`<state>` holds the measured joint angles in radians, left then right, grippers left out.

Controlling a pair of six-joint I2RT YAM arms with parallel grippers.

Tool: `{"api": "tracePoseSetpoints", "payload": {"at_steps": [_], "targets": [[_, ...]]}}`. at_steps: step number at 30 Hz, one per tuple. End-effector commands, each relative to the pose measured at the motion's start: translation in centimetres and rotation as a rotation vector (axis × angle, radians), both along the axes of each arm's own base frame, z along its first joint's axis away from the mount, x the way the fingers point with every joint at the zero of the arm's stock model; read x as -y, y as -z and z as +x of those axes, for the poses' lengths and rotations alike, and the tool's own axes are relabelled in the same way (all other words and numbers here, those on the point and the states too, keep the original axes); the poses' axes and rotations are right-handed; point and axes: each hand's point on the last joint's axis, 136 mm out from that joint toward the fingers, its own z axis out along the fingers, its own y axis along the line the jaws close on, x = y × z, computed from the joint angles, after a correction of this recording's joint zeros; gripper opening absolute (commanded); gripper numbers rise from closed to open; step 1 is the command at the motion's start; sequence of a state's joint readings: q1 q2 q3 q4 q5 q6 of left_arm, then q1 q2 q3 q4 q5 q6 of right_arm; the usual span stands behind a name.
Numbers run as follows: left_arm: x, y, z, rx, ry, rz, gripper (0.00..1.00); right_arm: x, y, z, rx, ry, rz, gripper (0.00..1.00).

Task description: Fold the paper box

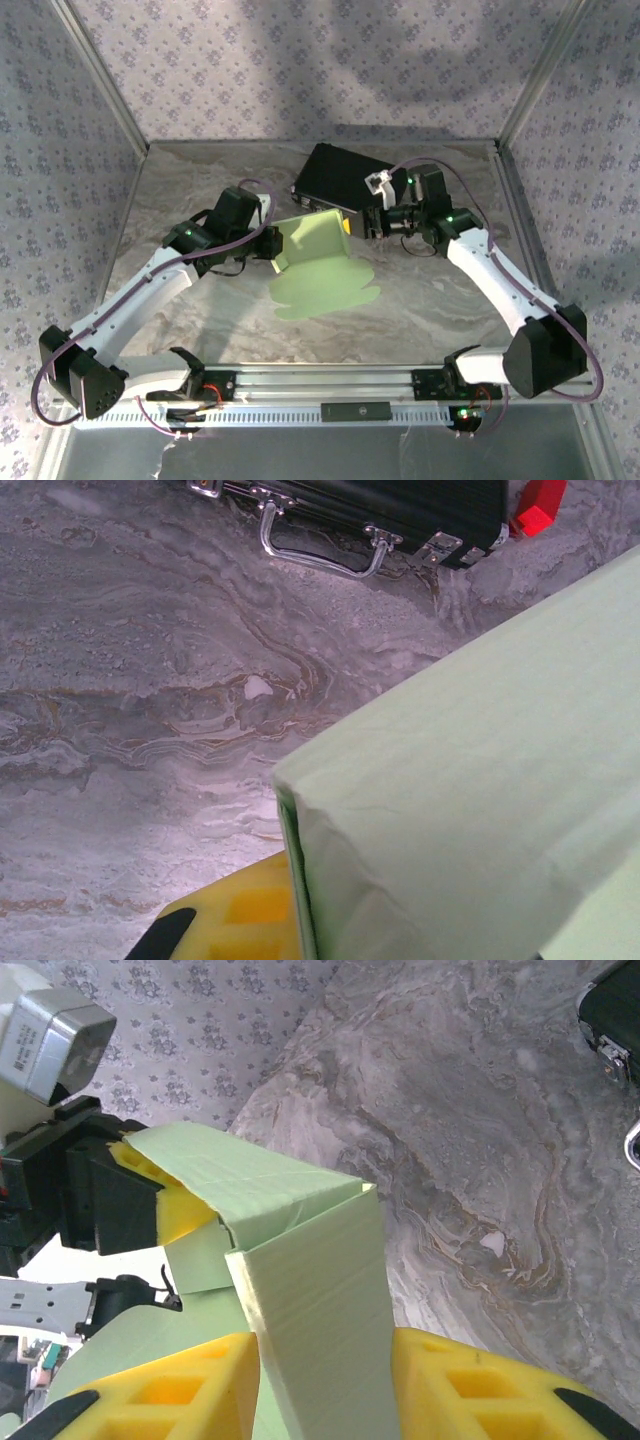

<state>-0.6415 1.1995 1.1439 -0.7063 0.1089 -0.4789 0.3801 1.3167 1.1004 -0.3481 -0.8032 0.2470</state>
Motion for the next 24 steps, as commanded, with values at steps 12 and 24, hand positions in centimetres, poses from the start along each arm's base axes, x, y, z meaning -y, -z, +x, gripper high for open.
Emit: {"api": "tracePoseSetpoints", "payload": {"at_steps": [12, 24], "targets": [[0.3, -1.9, 0.1, 0.036, 0.022, -0.032, 0.00, -1.1, -1.1, -0.4, 0.038, -0.059, 0.021, 0.38], [0.3, -2.0, 0.1, 0.041, 0.019, -0.035, 0.00, -1.1, -1.2, -0.5, 0.038, -0.055, 0.026, 0.38]]}}
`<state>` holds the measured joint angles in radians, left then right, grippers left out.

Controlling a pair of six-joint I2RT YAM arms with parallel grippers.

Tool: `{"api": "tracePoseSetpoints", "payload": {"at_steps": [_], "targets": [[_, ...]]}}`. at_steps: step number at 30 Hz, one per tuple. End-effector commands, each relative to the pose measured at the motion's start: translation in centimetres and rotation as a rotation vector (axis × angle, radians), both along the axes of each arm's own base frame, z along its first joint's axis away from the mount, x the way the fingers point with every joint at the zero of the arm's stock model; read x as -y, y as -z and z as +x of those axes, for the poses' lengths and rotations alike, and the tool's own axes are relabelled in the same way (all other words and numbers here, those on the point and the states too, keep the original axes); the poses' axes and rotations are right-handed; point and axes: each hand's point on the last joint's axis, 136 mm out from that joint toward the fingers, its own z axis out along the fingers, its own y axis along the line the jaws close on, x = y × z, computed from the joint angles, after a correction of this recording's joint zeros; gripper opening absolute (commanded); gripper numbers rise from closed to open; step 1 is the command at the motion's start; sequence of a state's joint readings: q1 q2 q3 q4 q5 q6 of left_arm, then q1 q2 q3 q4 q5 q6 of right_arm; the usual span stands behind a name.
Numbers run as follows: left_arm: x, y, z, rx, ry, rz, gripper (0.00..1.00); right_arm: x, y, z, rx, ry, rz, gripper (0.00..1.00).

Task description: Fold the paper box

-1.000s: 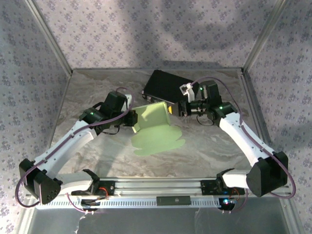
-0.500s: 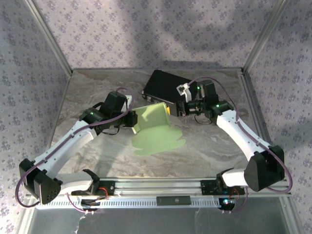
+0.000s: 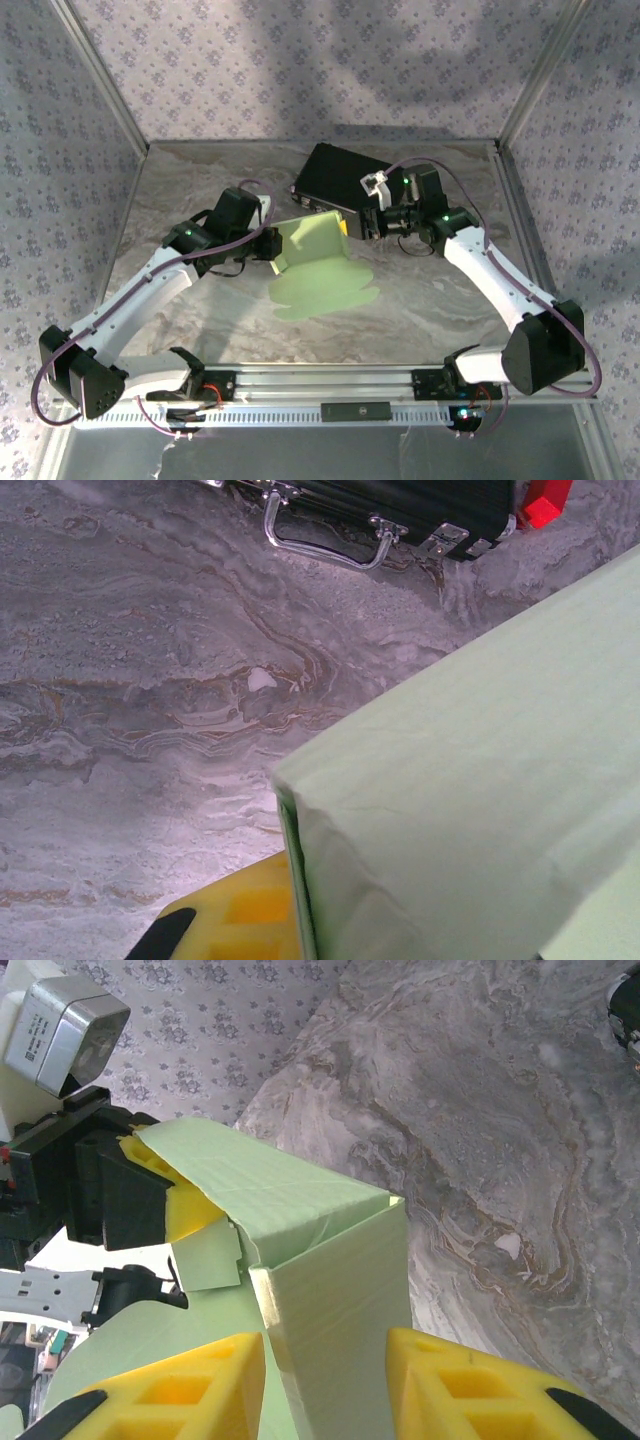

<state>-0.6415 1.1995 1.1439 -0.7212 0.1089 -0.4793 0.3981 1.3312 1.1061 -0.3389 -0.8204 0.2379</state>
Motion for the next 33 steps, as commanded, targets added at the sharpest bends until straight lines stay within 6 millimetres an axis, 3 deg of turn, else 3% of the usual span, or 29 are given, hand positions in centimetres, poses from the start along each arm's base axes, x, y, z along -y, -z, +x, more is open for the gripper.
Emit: {"api": "tracePoseSetpoints", "payload": {"at_steps": [1, 12, 18, 24, 26, 33], "targets": [[0.5, -2.3, 0.3, 0.054, 0.020, -0.044, 0.00, -0.3, -1.2, 0.0, 0.031, -0.017, 0.017, 0.38], [0.7, -2.4, 0.3, 0.055, 0.025, -0.049, 0.00, -1.2, -0.5, 0.5, 0.030, 0.000, -0.035, 0.35], [0.8, -2.6, 0.3, 0.059, 0.029, -0.049, 0.00, -1.2, 0.4, 1.0, 0.038, 0.039, -0.090, 0.23], [0.8, -2.5, 0.2, 0.059, 0.028, -0.049, 0.00, -2.1, 1.0, 0.7, 0.030, 0.025, -0.116, 0.21], [0.9, -2.6, 0.2, 0.061, 0.029, -0.052, 0.00, -2.5, 0.0, 1.0, 0.057, 0.033, -0.119, 0.22], [1.2, -2.8, 0.2, 0.067, 0.035, -0.052, 0.00, -2.1, 1.3, 1.9, 0.091, 0.142, -0.268, 0.19]]}}
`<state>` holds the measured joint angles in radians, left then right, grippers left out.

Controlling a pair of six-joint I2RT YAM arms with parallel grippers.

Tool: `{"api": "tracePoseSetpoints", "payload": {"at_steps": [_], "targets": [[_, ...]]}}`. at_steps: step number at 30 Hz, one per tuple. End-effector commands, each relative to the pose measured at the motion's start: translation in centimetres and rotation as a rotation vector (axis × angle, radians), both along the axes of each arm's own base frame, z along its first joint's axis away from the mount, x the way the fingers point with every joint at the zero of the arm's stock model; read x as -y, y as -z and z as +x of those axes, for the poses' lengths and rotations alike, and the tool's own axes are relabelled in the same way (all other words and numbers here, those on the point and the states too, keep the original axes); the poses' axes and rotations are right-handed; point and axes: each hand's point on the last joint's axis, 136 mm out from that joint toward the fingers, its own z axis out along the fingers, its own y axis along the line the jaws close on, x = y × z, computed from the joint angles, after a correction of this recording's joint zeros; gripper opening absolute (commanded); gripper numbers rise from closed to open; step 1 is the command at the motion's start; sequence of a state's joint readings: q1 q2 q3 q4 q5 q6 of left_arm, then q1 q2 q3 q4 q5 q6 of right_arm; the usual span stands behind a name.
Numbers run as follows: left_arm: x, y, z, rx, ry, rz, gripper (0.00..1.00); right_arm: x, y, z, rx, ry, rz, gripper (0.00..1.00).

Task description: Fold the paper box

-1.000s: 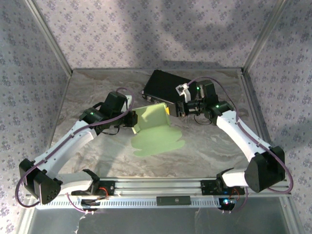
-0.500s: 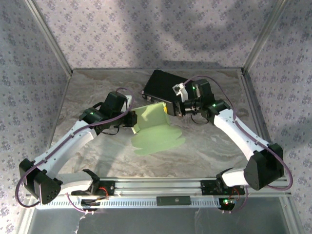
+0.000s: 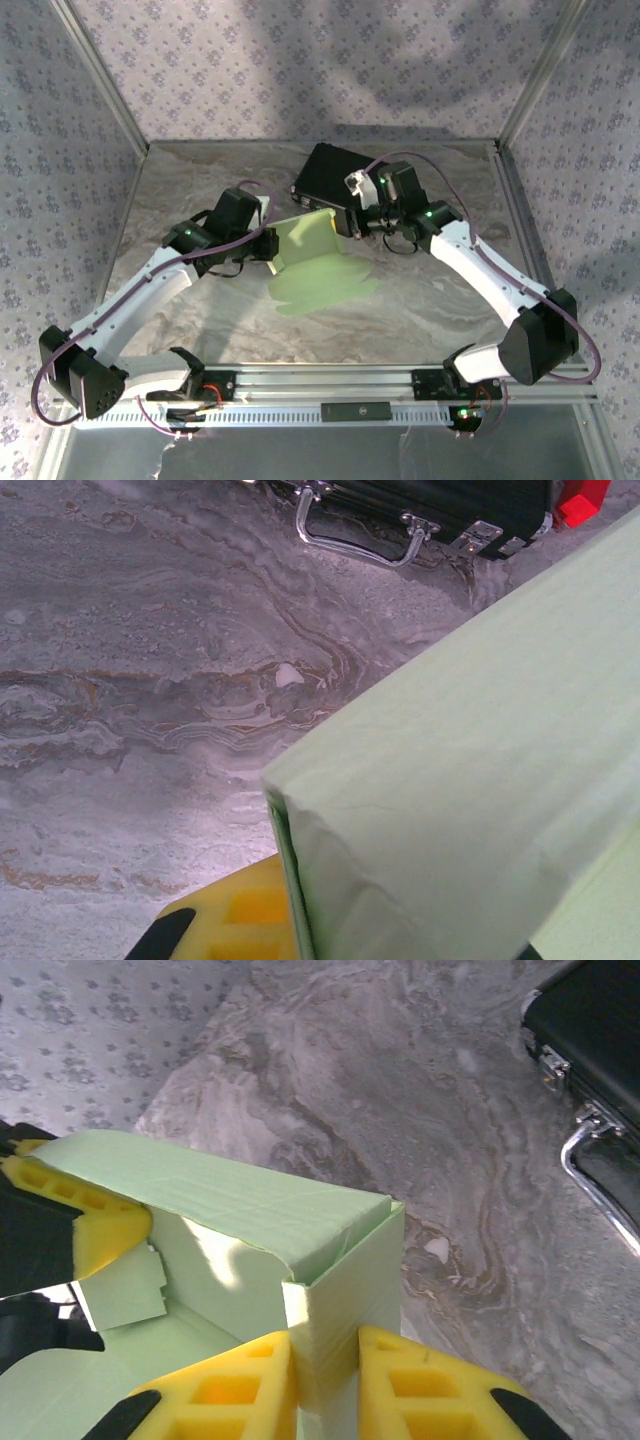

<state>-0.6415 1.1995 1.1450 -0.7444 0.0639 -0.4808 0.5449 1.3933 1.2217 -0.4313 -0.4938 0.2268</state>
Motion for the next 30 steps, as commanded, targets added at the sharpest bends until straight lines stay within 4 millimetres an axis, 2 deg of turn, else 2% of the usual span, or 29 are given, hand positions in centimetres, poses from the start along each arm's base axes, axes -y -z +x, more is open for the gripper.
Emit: {"api": "tracePoseSetpoints", "payload": {"at_steps": [1, 11, 18, 25, 30], "targets": [[2.0, -3.2, 0.0, 0.066, 0.067, -0.092, 0.00, -0.1, 0.3, 0.5, 0.026, 0.041, -0.080, 0.19], [2.3, -3.5, -0.1, 0.074, 0.078, -0.092, 0.00, -1.4, 1.0, 0.6, 0.058, 0.070, -0.164, 0.16], [2.2, -3.5, -0.1, 0.079, 0.076, -0.088, 0.00, -1.9, 1.3, 1.0, 0.088, 0.139, -0.250, 0.11], [2.3, -3.5, 0.0, 0.080, 0.077, -0.086, 0.00, -3.6, 2.3, 0.6, 0.095, 0.192, -0.322, 0.06], [2.2, -3.5, -0.1, 0.082, 0.075, -0.082, 0.00, -3.6, 2.6, 0.8, 0.102, 0.250, -0.344, 0.00]]}}
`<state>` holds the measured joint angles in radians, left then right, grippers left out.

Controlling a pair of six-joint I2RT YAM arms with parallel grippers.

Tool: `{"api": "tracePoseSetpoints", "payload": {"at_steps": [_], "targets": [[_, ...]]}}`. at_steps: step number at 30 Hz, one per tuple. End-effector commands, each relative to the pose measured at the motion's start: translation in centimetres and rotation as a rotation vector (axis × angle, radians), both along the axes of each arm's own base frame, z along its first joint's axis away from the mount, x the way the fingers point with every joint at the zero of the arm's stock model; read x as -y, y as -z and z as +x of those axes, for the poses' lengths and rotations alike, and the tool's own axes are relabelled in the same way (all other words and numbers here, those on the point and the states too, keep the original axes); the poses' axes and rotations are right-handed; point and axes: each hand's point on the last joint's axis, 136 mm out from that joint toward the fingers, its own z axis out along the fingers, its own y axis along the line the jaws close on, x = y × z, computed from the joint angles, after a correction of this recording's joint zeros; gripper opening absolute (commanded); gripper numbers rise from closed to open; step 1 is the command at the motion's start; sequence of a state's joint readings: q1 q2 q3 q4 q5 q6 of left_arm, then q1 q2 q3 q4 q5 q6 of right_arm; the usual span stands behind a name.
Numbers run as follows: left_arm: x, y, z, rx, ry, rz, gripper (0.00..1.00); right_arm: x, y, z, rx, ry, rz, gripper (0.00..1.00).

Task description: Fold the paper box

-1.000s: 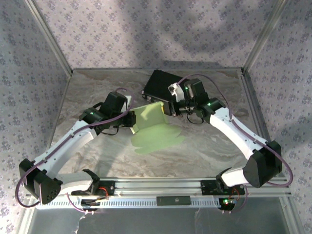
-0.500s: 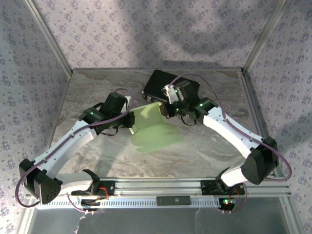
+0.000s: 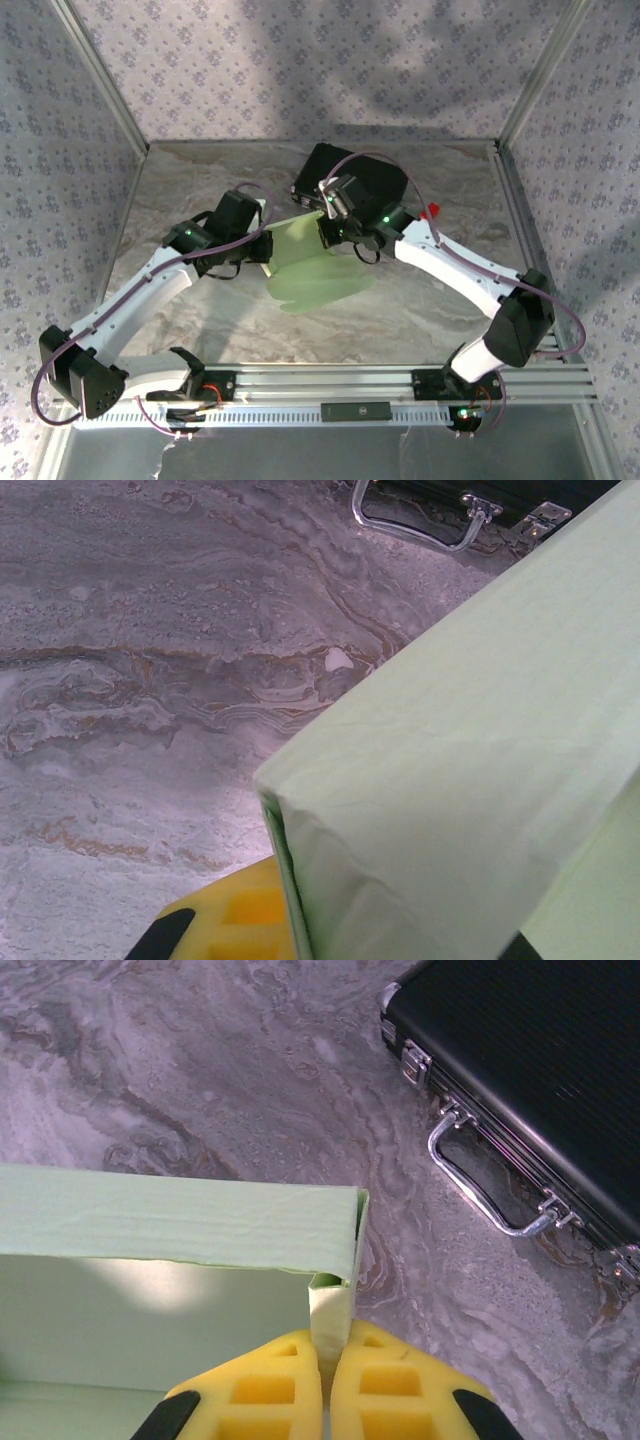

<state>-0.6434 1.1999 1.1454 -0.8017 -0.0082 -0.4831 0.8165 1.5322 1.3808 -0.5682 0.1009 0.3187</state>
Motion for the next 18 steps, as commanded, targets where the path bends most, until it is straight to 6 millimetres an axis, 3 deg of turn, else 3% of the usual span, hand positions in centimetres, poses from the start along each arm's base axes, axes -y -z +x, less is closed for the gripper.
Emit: {"api": "tracePoseSetpoints", "payload": {"at_steps": [1, 12, 18], "targets": [[3.8, -4.4, 0.0, 0.095, 0.124, -0.161, 0.00, -1.0, 0.1, 0.0, -0.003, 0.035, -0.007, 0.00], [3.1, -4.6, 0.0, 0.110, 0.112, -0.156, 0.00, -1.1, -0.2, -0.5, -0.004, 0.056, 0.012, 0.00], [2.1, -3.9, 0.3, 0.102, 0.088, -0.158, 0.00, -0.9, -1.9, -1.5, -0.032, -0.064, 0.146, 0.29]]}}
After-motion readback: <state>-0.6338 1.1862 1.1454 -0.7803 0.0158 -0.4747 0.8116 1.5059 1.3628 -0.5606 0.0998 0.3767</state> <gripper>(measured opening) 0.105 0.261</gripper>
